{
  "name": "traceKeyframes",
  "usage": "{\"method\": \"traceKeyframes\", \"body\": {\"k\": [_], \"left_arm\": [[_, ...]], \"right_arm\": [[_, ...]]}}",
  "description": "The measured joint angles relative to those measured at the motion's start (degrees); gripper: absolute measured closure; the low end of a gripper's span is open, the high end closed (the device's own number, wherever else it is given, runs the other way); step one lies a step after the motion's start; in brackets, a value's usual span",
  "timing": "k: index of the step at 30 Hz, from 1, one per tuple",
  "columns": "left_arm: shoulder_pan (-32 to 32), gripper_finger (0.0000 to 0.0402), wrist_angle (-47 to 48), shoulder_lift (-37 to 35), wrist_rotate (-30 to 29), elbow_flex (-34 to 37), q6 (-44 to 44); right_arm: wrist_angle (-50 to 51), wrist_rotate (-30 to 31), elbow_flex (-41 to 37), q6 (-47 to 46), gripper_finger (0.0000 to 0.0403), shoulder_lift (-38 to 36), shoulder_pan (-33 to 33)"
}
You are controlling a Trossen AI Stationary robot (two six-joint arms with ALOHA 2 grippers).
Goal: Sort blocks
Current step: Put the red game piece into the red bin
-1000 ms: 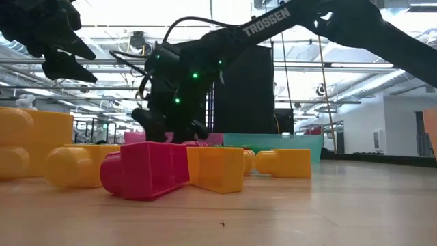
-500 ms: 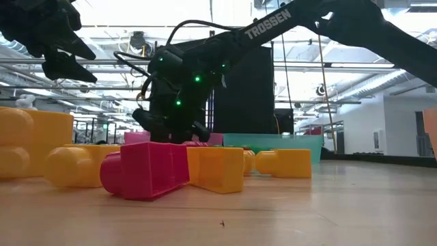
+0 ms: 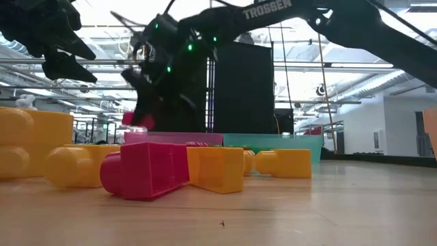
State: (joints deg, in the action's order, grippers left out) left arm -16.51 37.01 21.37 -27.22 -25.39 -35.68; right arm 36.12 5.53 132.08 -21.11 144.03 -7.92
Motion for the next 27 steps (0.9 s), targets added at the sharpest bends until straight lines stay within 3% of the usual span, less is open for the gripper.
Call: {"method": "traceKeyframes", "body": {"k": [7,19,21,24,27], "left_arm": [[0.0,0.0040,0.0,0.0,0.0,0.0,0.0],[0.0,0.0040,0.0,0.0,0.0,0.0,0.0],[0.0,0.0040,0.0,0.0,0.0,0.0,0.0],[0.0,0.0040,0.0,0.0,0.0,0.0,0.0],[0.0,0.0040,0.0,0.0,-0.1,0.0,0.0]], "right_arm": [[-0.3,0.4,2.3,2.8,0.0251,-2.3,-5.6],[11.6,-1.2,2.2,0.7,0.0250,-1.5,-13.7],[12.1,-1.2,2.2,0.8,0.0220,-1.5,-13.9],[12.8,-1.2,2.2,0.7,0.0128,-1.5,-14.0],[13.0,-1.2,2.2,-0.7,0.0070,-1.5,-14.0]]}}
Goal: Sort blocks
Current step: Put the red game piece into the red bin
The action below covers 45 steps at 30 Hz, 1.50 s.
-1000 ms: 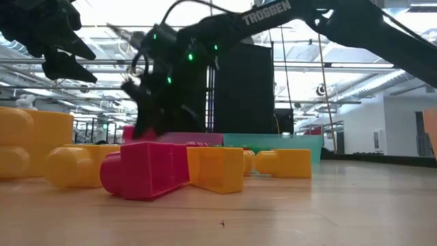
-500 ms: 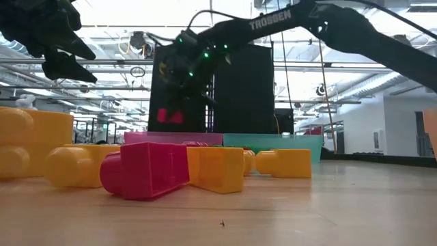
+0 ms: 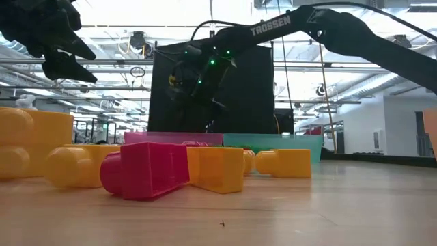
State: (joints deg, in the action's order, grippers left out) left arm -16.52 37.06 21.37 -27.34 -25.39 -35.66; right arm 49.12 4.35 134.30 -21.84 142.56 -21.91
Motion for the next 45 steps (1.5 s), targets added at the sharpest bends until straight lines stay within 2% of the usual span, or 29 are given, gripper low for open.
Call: {"method": "traceKeyframes", "body": {"k": [3,8,11,13,16,19,22,26,41,45], "left_arm": [[0.0,0.0040,0.0,0.0,-0.1,0.0,0.0],[0.0,0.0040,0.0,0.0,-0.1,0.0,0.0],[0.0,0.0040,0.0,0.0,-0.1,0.0,0.0],[0.0,0.0040,0.2,0.0,-0.1,0.0,-0.1],[0.0,0.0040,0.2,0.0,-0.1,0.0,0.0],[0.0,0.0040,0.5,0.0,0.0,0.0,0.0],[0.0,0.0040,0.5,0.0,0.0,0.0,0.0],[0.0,0.0040,0.6,0.0,0.0,0.0,-0.1],[0.0,0.0040,1.3,0.0,0.0,0.0,-1.6],[0.0,0.0040,1.3,0.0,0.1,0.0,-1.6]], "right_arm": [[0.5,-0.8,0.0,-1.3,0.0058,-0.1,0.0],[-0.7,-11.2,0.1,0.1,0.0085,-2.4,1.1],[0.3,-19.0,0.2,5.8,0.0099,-5.3,4.2],[5.2,-21.0,0.3,14.3,0.0105,-6.9,7.2],[17.2,-19.1,0.3,32.0,0.0108,-8.3,12.2],[27.3,-15.4,0.2,45.6,0.0108,-7.7,16.5],[29.4,-11.4,0.2,54.0,0.0108,-5.4,19.4],[26.7,-7.3,0.1,57.0,0.0108,-2.6,21.6],[23.7,-6.8,0.2,59.6,0.0109,0.9,19.8],[24.9,-7.0,0.2,59.6,0.0123,2.1,19.6]]}}
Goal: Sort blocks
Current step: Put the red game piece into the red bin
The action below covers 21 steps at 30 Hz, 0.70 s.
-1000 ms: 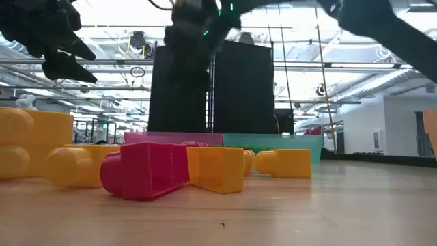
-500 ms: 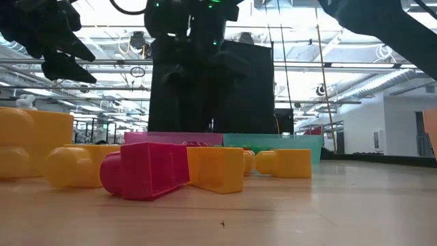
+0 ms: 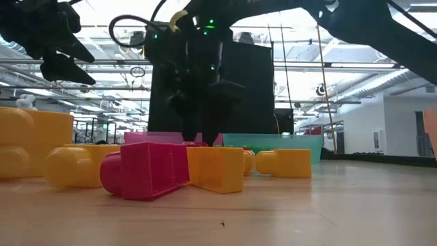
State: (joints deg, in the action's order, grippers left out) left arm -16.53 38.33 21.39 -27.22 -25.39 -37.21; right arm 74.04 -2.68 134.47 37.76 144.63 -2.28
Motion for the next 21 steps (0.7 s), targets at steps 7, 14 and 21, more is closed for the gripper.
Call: {"method": "traceKeyframes", "body": {"k": [7,14,21], "left_arm": [[0.0,0.0040,0.1,0.0,0.0,0.0,0.0],[0.0,0.0040,0.1,0.0,0.0,0.0,0.0],[0.0,0.0040,0.1,0.0,0.0,0.0,0.0]], "right_arm": [[-1.2,0.2,0.0,-3.4,0.0208,1.3,0.0],[-5.6,-0.5,0.0,-9.6,0.0287,1.5,-0.7],[-5.6,-0.2,0.0,-13.4,0.0356,1.8,-0.8]]}}
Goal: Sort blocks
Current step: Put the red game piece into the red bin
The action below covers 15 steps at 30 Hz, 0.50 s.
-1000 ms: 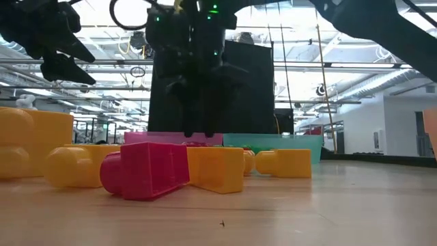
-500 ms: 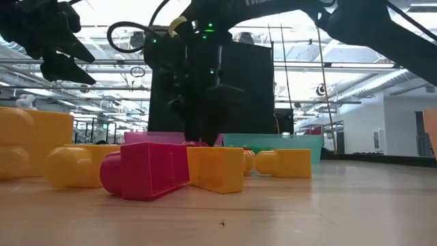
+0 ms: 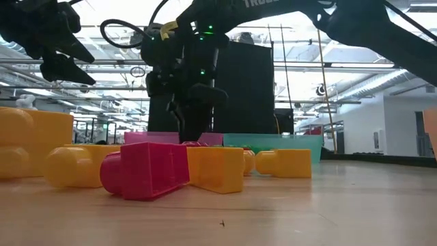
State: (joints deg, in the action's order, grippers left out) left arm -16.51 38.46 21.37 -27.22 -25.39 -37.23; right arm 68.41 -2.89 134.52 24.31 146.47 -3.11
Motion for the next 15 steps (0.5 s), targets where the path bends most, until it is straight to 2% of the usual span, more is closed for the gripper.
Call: {"method": "traceKeyframes", "body": {"k": [12,15], "left_arm": [[0.0,0.0040,-0.2,0.0,0.0,0.0,0.0],[0.0,0.0040,-0.2,0.0,0.0,0.0,0.0]], "right_arm": [[1.1,0.1,-0.4,-4.4,0.0357,-3.3,-0.7],[0.7,2.3,-0.2,-4.4,0.0357,-5.5,-1.7]]}}
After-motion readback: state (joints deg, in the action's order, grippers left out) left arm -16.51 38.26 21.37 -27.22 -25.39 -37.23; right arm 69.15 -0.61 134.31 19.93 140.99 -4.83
